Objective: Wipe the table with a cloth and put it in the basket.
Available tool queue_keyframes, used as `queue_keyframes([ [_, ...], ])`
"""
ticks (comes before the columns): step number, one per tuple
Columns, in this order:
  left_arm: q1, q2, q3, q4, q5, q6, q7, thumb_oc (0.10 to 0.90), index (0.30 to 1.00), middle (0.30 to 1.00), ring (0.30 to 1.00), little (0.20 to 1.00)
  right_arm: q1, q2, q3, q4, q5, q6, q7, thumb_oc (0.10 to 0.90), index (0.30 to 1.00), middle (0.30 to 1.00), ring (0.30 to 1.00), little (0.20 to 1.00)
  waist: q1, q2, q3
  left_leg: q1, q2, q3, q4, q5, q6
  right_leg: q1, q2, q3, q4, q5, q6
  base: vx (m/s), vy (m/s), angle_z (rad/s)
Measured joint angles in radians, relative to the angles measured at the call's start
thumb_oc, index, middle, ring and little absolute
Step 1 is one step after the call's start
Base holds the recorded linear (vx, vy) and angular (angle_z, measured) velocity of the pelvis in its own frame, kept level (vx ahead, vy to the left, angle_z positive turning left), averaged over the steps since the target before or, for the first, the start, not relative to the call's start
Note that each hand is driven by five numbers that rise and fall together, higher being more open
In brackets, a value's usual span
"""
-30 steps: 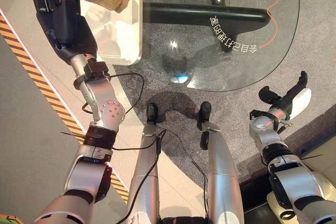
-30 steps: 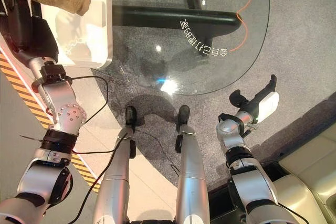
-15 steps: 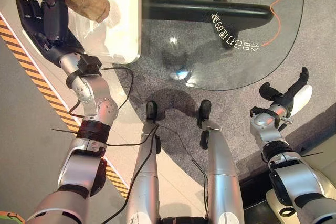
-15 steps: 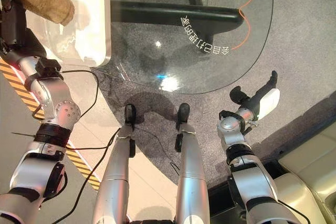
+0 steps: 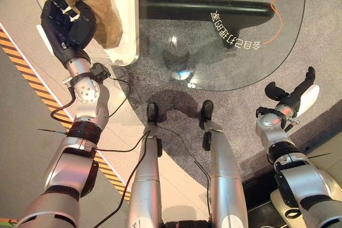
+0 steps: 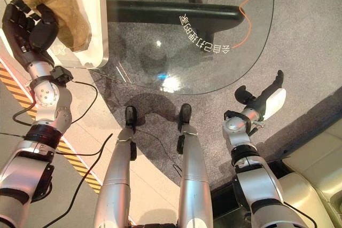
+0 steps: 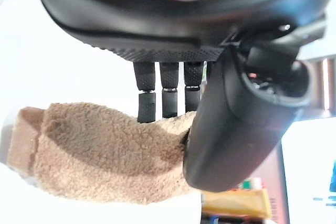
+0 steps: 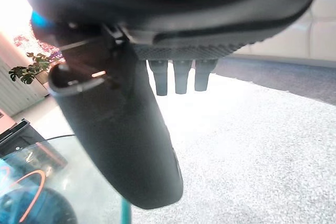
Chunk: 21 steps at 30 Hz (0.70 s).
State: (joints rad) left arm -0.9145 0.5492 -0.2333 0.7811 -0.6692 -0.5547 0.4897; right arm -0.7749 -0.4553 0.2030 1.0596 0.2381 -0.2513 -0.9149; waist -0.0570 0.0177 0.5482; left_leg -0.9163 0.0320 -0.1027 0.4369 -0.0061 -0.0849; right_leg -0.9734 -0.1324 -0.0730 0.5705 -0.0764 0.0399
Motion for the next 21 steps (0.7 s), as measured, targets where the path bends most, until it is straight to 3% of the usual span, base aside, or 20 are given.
queue_keyframes([
  [7, -0.066, 0.04, -0.031, 0.04, -0.002, 0.111, -0.003, 0.1, 0.3, 0.3, 0.3, 0.2, -0.013, -0.008, 0.001, 0.015, 0.001, -0.002, 0.009, 0.8, 0.9, 0.9, 0.9, 0.9, 0.0, 0.0, 0.0, 0.002, 0.001, 0.002, 0.002, 0.0, 0.0, 0.001, 0.001, 0.001, 0.001, 0.002, -0.002, 0.0, 0.0, 0.0],
  [20, -0.141, 0.052, -0.033, 0.131, -0.023, 0.199, 0.022, 0.103, 0.302, 0.302, 0.302, 0.203, -0.042, -0.013, 0.022, 0.034, 0.005, -0.012, 0.018, 0.8, 0.9, 0.9, 0.9, 0.9, -0.002, 0.0, 0.0, 0.005, 0.012, 0.003, 0.0, 0.003, -0.005, 0.002, 0.01, 0.001, 0.0, 0.006, -0.008, 0.0, 0.0, 0.0],
  [21, -0.146, 0.052, -0.033, 0.14, -0.027, 0.207, 0.022, 0.8, 0.9, 0.9, 0.9, 0.9, -0.042, -0.013, 0.023, 0.034, 0.006, -0.012, 0.018, 0.8, 0.9, 0.9, 0.9, 0.9, -0.003, 0.0, 0.0, 0.005, 0.013, 0.003, 0.0, 0.003, -0.005, 0.002, 0.011, 0.001, 0.0, 0.006, -0.008, 0.0, 0.0, 0.0],
])
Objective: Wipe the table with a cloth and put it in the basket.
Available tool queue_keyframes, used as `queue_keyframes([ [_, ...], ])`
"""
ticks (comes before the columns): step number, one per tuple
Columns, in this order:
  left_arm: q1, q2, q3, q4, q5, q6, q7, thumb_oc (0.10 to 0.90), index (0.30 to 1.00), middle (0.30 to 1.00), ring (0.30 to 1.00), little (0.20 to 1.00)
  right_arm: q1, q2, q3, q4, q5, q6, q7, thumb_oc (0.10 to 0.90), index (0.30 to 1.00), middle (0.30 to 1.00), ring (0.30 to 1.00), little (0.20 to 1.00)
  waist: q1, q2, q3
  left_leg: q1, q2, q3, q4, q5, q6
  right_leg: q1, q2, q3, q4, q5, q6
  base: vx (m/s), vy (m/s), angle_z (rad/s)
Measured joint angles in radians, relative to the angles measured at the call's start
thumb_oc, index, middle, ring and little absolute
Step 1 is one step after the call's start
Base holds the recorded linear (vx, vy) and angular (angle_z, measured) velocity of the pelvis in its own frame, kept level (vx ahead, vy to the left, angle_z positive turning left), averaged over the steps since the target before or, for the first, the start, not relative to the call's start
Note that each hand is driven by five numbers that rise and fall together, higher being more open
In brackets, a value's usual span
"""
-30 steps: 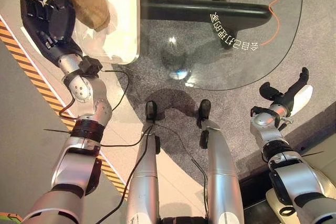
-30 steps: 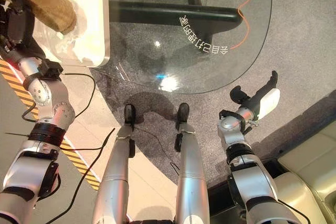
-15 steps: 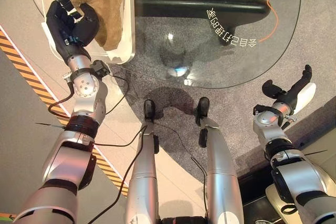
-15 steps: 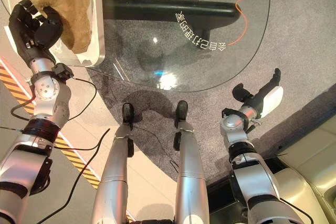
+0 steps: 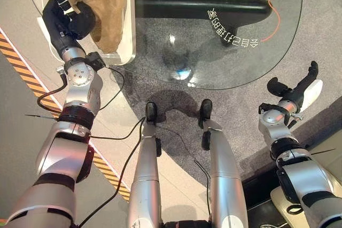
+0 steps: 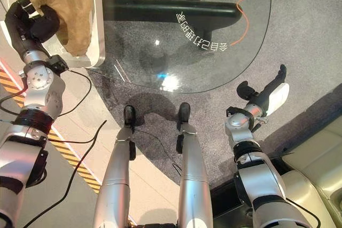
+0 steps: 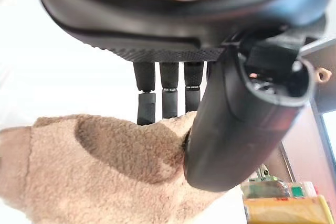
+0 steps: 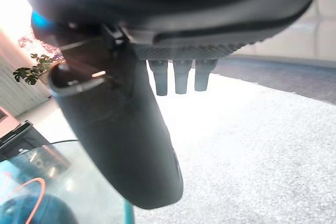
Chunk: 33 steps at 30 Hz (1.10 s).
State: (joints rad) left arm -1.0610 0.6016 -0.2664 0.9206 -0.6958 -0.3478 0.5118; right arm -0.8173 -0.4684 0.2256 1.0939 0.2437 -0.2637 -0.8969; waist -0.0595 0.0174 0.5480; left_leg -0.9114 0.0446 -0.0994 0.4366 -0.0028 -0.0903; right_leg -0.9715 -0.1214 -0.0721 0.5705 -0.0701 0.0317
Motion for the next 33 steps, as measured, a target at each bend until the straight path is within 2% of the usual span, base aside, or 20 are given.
queue_keyframes([
  [12, -0.003, 0.004, -0.004, 0.06, -0.04, 0.101, -0.054, 0.8, 0.9, 0.9, 0.9, 0.9, -0.018, -0.004, 0.002, 0.0, 0.002, 0.001, 0.001, 0.8, 0.9, 0.9, 0.9, 0.9, -0.003, -0.001, 0.0, -0.001, 0.002, 0.0, -0.005, 0.0, 0.0, -0.001, 0.001, 0.0, -0.006, 0.001, -0.001, 0.0, 0.0, 0.0],
  [26, -0.004, 0.005, -0.003, 0.059, -0.075, 0.093, -0.063, 0.8, 0.9, 0.9, 0.9, 0.9, -0.013, -0.005, 0.008, -0.001, 0.004, 0.001, 0.001, 0.8, 0.9, 0.9, 0.9, 0.9, -0.006, -0.002, -0.001, 0.004, 0.002, 0.001, 0.0, 0.0, 0.0, 0.007, 0.002, 0.0, -0.008, 0.005, 0.0, 0.0, 0.0, 0.0],
  [30, 0.011, 0.005, -0.003, 0.053, -0.076, 0.07, -0.062, 0.8, 0.9, 0.9, 0.9, 0.9, -0.004, -0.005, 0.013, -0.001, 0.026, 0.001, 0.019, 0.8, 0.9, 0.9, 0.9, 0.9, -0.008, -0.005, 0.0, 0.015, 0.002, 0.0, 0.002, 0.001, -0.001, 0.019, 0.002, 0.0, -0.007, 0.007, 0.0, 0.0, 0.0, 0.0],
  [33, 0.062, 0.005, 0.003, 0.027, -0.078, 0.039, -0.062, 0.8, 0.9, 0.9, 0.9, 0.9, 0.035, -0.001, 0.014, -0.001, 0.044, 0.001, 0.048, 0.8, 0.9, 0.9, 0.9, 0.9, -0.009, -0.006, 0.0, 0.061, 0.002, 0.001, -0.006, 0.0, -0.001, 0.065, 0.002, 0.0, -0.014, 0.006, 0.001, 0.0, -0.011, 0.0],
])
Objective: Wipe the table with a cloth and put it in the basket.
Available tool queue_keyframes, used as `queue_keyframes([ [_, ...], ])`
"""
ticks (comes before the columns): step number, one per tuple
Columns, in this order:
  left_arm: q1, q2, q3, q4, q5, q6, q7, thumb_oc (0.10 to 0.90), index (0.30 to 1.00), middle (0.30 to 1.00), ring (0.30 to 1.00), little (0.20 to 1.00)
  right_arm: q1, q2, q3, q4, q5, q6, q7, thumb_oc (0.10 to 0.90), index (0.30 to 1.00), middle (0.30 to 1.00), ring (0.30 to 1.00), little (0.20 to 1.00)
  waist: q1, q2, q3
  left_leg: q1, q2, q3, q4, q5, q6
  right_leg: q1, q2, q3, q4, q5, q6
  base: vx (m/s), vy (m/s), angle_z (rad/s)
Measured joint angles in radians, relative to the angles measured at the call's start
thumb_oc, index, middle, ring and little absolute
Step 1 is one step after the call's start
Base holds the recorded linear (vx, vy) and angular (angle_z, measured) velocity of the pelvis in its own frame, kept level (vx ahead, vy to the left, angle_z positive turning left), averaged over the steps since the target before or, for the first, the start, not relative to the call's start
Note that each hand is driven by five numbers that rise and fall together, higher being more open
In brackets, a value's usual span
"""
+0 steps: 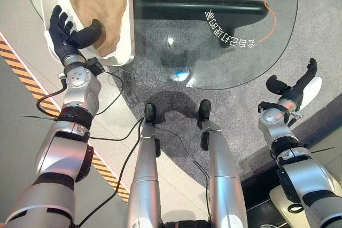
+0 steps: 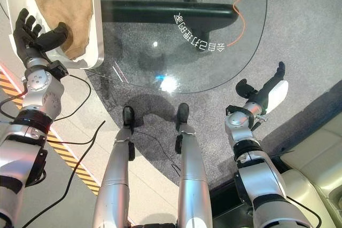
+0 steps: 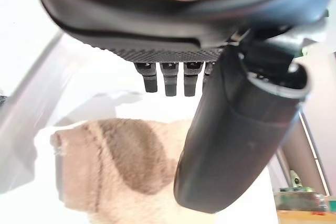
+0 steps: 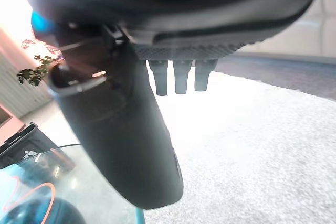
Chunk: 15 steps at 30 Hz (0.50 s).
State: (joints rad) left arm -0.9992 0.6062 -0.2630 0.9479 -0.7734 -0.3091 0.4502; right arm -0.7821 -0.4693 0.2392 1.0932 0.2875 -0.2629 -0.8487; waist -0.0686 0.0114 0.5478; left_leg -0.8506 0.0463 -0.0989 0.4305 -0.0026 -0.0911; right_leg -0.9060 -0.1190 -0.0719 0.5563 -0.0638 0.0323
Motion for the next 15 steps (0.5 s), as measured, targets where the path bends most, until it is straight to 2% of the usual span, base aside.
queue_keyframes([
  [5, 0.118, 0.0, 0.02, -0.05, -0.001, -0.029, -0.013, 0.8, 0.9, 0.9, 0.9, 0.9, 0.12, 0.021, -0.002, 0.001, 0.01, 0.003, 0.062, 0.8, 0.9, 0.9, 0.9, 0.9, 0.01, -0.006, -0.001, 0.146, 0.007, 0.002, -0.071, 0.004, -0.004, 0.142, 0.005, -0.004, -0.065, 0.0, 0.007, 0.0, -0.002, -0.02],
  [8, 0.187, 0.0, 0.073, -0.061, -0.001, -0.032, -0.053, 0.8, 0.9, 0.9, 0.9, 0.9, 0.181, 0.041, -0.026, 0.023, 0.032, 0.015, 0.118, 0.8, 0.9, 0.9, 0.9, 0.9, 0.012, -0.008, -0.002, 0.246, 0.013, 0.007, -0.129, 0.013, -0.001, 0.245, 0.009, -0.007, -0.129, 0.012, 0.019, 0.04, 0.002, -0.03],
  [12, 0.304, -0.001, 0.14, -0.065, -0.006, -0.031, -0.141, 0.8, 0.9, 0.9, 0.9, 0.9, 0.238, 0.044, -0.059, 0.08, 0.046, 0.047, 0.262, 0.8, 0.9, 0.9, 0.9, 0.9, 0.016, -0.008, -0.005, 0.405, 0.016, 0.017, -0.226, 0.034, 0.005, 0.406, 0.01, -0.01, -0.237, 0.043, 0.025, 0.07, 0.007, -0.03],
  [15, 0.408, -0.004, 0.204, -0.066, -0.016, -0.032, -0.206, 0.8, 0.9, 0.9, 0.9, 0.9, 0.307, 0.044, -0.105, 0.099, 0.047, 0.057, 0.33, 0.8, 0.9, 0.9, 0.9, 0.9, 0.035, -0.007, -0.016, 0.534, 0.017, 0.035, -0.295, 0.041, 0.013, 0.54, 0.008, -0.008, -0.328, 0.064, 0.037, 0.1, -0.005, -0.07],
])
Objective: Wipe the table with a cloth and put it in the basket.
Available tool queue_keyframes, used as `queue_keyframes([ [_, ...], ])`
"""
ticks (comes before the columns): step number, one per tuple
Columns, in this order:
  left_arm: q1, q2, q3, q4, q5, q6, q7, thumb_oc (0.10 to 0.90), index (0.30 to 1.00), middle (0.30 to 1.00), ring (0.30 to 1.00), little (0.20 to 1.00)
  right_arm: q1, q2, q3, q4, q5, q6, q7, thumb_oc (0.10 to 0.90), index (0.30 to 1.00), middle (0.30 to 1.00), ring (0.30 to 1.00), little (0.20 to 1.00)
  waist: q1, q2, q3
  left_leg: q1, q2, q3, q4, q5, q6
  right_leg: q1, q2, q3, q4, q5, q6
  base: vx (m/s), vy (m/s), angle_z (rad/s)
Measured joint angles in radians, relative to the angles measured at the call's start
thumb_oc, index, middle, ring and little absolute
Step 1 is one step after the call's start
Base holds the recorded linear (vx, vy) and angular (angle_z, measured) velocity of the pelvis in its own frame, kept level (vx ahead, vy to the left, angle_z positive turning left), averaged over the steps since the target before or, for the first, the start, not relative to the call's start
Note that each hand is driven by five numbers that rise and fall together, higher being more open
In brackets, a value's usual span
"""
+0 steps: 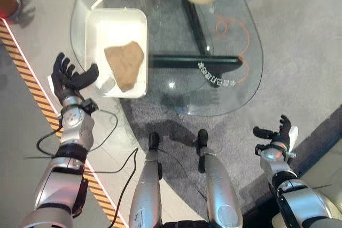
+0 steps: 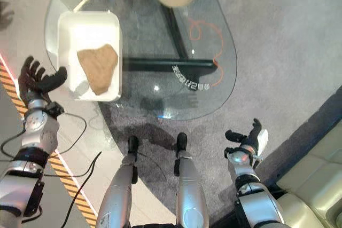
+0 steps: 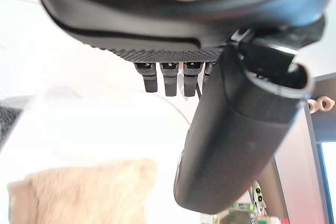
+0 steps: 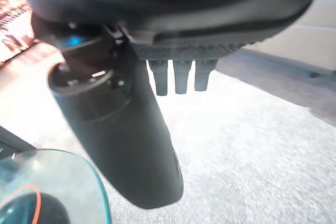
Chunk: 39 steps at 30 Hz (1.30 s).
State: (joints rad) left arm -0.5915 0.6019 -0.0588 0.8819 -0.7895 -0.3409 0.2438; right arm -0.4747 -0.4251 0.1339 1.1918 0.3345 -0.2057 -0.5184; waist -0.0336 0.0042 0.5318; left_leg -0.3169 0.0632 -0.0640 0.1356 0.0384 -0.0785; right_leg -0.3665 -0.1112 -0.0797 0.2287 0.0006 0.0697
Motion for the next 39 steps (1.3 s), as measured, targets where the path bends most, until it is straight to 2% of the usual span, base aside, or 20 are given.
queue_keyframes([
  [4, 0.131, -0.034, 0.042, 0.001, -0.002, 0.0, -0.073, 0.8, 0.9, 0.9, 0.9, 0.9, 0.097, 0.003, -0.021, 0.008, -0.014, 0.014, 0.066, 0.8, 0.9, 0.9, 0.9, 0.9, 0.028, 0.008, -0.059, 0.111, -0.002, 0.002, -0.069, 0.005, 0.007, 0.129, -0.005, -0.014, -0.1, 0.019, 0.01, 0.13, 0.007, 0.05],
  [5, 0.184, -0.056, 0.048, 0.003, 0.008, 0.0, -0.087, 0.8, 0.9, 0.9, 0.9, 0.9, 0.138, 0.007, -0.028, 0.015, -0.028, 0.021, 0.082, 0.8, 0.9, 0.9, 0.9, 0.9, 0.038, 0.01, -0.118, 0.111, -0.002, 0.001, -0.089, 0.004, 0.008, 0.136, -0.007, -0.022, -0.126, 0.02, 0.011, 0.18, 0.004, 0.09],
  [7, 0.278, -0.105, 0.078, 0.026, 0.036, 0.014, -0.132, 0.8, 0.9, 0.9, 0.9, 0.9, 0.189, 0.038, -0.064, 0.037, -0.046, 0.04, 0.129, 0.8, 0.9, 0.9, 0.9, 0.9, 0.041, 0.011, -0.177, 0.201, -0.004, 0.002, -0.149, 0.015, 0.012, 0.24, -0.007, -0.026, -0.21, 0.038, 0.02, 0.12, -0.004, 0.08],
  [8, 0.305, -0.115, 0.074, 0.047, 0.041, 0.019, -0.149, 0.8, 0.9, 0.9, 0.9, 0.9, 0.207, 0.045, -0.063, 0.046, -0.054, 0.045, 0.142, 0.8, 0.9, 0.9, 0.9, 0.9, 0.042, 0.01, -0.212, 0.212, -0.005, 0.002, -0.16, 0.015, 0.012, 0.254, -0.008, -0.027, -0.225, 0.039, 0.021, 0.09, -0.003, 0.06],
  [10, 0.391, -0.148, 0.078, 0.144, 0.064, 0.058, -0.202, 0.8, 0.9, 0.9, 0.9, 0.9, 0.265, 0.072, -0.064, 0.065, -0.065, 0.068, 0.196, 0.8, 0.9, 0.9, 0.9, 0.9, 0.049, 0.007, -0.305, 0.263, -0.007, 0.003, -0.196, 0.015, 0.012, 0.315, -0.011, -0.036, -0.28, 0.045, 0.028, 0.12, 0.006, 0.05],
  [11, 0.396, -0.157, 0.084, 0.175, 0.077, 0.059, -0.22, 0.8, 0.9, 0.9, 0.9, 0.9, 0.271, 0.077, -0.064, 0.074, -0.072, 0.072, 0.21, 0.8, 0.9, 0.9, 0.9, 0.9, 0.049, 0.007, -0.312, 0.284, -0.007, 0.003, -0.205, 0.015, 0.012, 0.339, -0.011, -0.04, -0.295, 0.048, 0.029, 0.17, 0.009, 0.06],
  [14, 0.451, -0.208, 0.066, 0.317, 0.194, 0.123, -0.276, 0.8, 0.9, 0.9, 0.9, 0.9, 0.32, 0.099, -0.061, 0.096, -0.097, 0.105, 0.277, 0.8, 0.9, 0.9, 0.9, 0.9, 0.05, 0.005, -0.393, 0.326, -0.008, 0.003, -0.221, 0.009, 0.013, 0.386, -0.012, -0.05, -0.315, 0.041, 0.033, 0.17, 0.017, 0.05],
  [17, 0.486, -0.245, 0.058, 0.396, 0.279, 0.15, -0.307, 0.8, 0.9, 0.9, 0.9, 0.9, 0.34, 0.112, -0.064, 0.11, -0.103, 0.117, 0.32, 0.8, 0.9, 0.9, 0.9, 0.9, 0.048, 0.0, -0.418, 0.344, -0.007, 0.003, -0.221, 0.007, 0.015, 0.404, -0.012, -0.049, -0.315, 0.039, 0.032, 0.07, 0.009, 0.01],
  [18, 0.501, -0.256, 0.029, 0.416, 0.314, 0.16, -0.321, 0.8, 0.9, 0.9, 0.9, 0.9, 0.348, 0.115, -0.066, 0.127, -0.111, 0.121, 0.333, 0.8, 0.9, 0.9, 0.9, 0.9, 0.05, -0.004, -0.429, 0.352, -0.007, 0.003, -0.222, 0.005, 0.017, 0.413, -0.012, -0.05, -0.315, 0.039, 0.031, 0.09, 0.006, 0.01],
  [24, 0.552, -0.285, -0.007, 0.436, 0.392, 0.181, -0.348, 0.8, 0.9, 0.9, 0.9, 0.9, 0.402, 0.121, -0.084, 0.167, -0.125, 0.155, 0.365, 0.8, 0.9, 0.9, 0.9, 0.9, 0.045, -0.008, -0.497, 0.355, -0.006, 0.003, -0.222, 0.001, 0.024, 0.416, -0.011, -0.051, -0.315, 0.033, 0.024, 0.07, 0.0, 0.0],
  [33, 0.564, -0.313, -0.009, 0.476, 0.484, 0.219, -0.348, 0.8, 0.9, 0.9, 0.9, 0.9, 0.436, 0.126, -0.085, 0.218, -0.137, 0.222, 0.426, 0.8, 0.9, 0.9, 0.9, 0.9, 0.032, 0.02, -0.515, 0.37, 0.003, 0.015, -0.222, -0.002, 0.028, 0.431, -0.004, -0.049, -0.32, 0.034, 0.021, 0.06, -0.005, -0.03],
  [39, 0.565, -0.326, -0.011, 0.488, 0.495, 0.257, -0.368, 0.8, 0.9, 0.9, 0.9, 0.9, 0.438, 0.135, -0.083, 0.251, -0.138, 0.264, 0.488, 0.8, 0.9, 0.9, 0.9, 0.9, 0.032, 0.018, -0.515, 0.392, 0.003, 0.015, -0.222, -0.001, 0.026, 0.448, -0.003, -0.049, -0.319, 0.033, 0.021, 0.06, 0.002, 0.0],
])
